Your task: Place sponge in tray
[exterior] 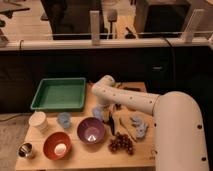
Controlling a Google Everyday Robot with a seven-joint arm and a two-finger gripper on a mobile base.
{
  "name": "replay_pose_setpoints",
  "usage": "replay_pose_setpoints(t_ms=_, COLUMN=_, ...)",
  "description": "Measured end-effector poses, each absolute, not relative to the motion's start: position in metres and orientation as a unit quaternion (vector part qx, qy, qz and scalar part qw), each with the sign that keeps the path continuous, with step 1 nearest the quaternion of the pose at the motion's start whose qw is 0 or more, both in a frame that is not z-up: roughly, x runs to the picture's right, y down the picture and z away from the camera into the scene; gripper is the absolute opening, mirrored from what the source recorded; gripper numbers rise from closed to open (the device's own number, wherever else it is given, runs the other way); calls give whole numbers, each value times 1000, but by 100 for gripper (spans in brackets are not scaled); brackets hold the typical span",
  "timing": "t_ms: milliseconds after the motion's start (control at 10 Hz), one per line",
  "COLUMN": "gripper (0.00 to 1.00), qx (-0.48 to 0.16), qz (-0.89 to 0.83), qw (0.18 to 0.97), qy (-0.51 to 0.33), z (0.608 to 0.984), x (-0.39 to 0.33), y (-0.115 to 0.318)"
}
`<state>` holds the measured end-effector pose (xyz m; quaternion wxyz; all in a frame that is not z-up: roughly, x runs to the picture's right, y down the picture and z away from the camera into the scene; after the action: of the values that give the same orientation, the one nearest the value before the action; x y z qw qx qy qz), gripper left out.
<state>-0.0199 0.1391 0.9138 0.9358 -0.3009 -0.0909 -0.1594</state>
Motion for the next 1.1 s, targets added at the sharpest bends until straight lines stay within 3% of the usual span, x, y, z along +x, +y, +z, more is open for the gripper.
replay_pose_setpoints(t_ms=800, gripper=5, qx=-292, qz=-161, qw=937, qy=-104, z=924, x=-12, y=141)
replay_pose_setpoints(t_ms=1100, gripper=0, qx=-289, qz=-163, qw=937, qy=-106, z=923, x=-13, y=138)
